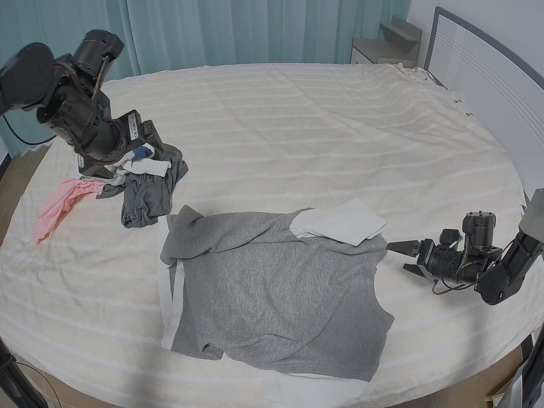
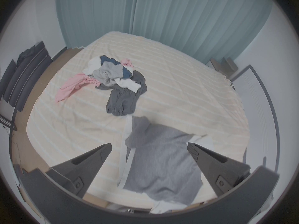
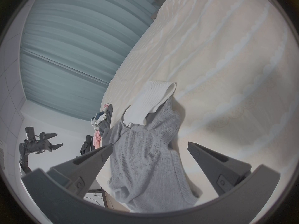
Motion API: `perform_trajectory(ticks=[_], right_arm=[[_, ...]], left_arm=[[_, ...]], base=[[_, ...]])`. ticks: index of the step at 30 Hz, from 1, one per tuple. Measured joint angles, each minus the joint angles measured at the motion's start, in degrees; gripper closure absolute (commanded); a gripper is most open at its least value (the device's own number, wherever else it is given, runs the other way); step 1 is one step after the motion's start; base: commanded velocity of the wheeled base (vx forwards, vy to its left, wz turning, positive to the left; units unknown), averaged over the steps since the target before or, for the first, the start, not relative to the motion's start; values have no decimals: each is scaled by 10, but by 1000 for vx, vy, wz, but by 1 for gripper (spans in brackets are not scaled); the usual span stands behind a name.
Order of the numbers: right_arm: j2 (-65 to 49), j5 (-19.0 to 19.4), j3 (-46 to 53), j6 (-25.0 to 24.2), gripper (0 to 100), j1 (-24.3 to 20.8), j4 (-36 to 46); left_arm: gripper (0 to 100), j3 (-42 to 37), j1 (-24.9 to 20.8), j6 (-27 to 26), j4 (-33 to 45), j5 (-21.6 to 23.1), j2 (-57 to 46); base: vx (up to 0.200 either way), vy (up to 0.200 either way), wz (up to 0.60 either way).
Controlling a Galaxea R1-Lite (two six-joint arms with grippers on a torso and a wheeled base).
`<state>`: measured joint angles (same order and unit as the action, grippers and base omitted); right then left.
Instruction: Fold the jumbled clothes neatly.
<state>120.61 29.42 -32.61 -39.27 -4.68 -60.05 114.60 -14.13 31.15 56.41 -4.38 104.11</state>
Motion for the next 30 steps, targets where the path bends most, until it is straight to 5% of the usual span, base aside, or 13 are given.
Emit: perform_trajectory(ticks=[12,20,30], right_arm=[[81,6,-4,2,0,-5,-47],[106,9,-19,2,0,-24,-49],[119,12,-32,2,0,-38,-50]], left_arm=[[0,0,80,-64,159,207,-114],[0,0,114,-113,294,245,-206],[0,0,123,-171,299,274,-373]], base=[[0,0,0],[0,0,0],[0,0,0]])
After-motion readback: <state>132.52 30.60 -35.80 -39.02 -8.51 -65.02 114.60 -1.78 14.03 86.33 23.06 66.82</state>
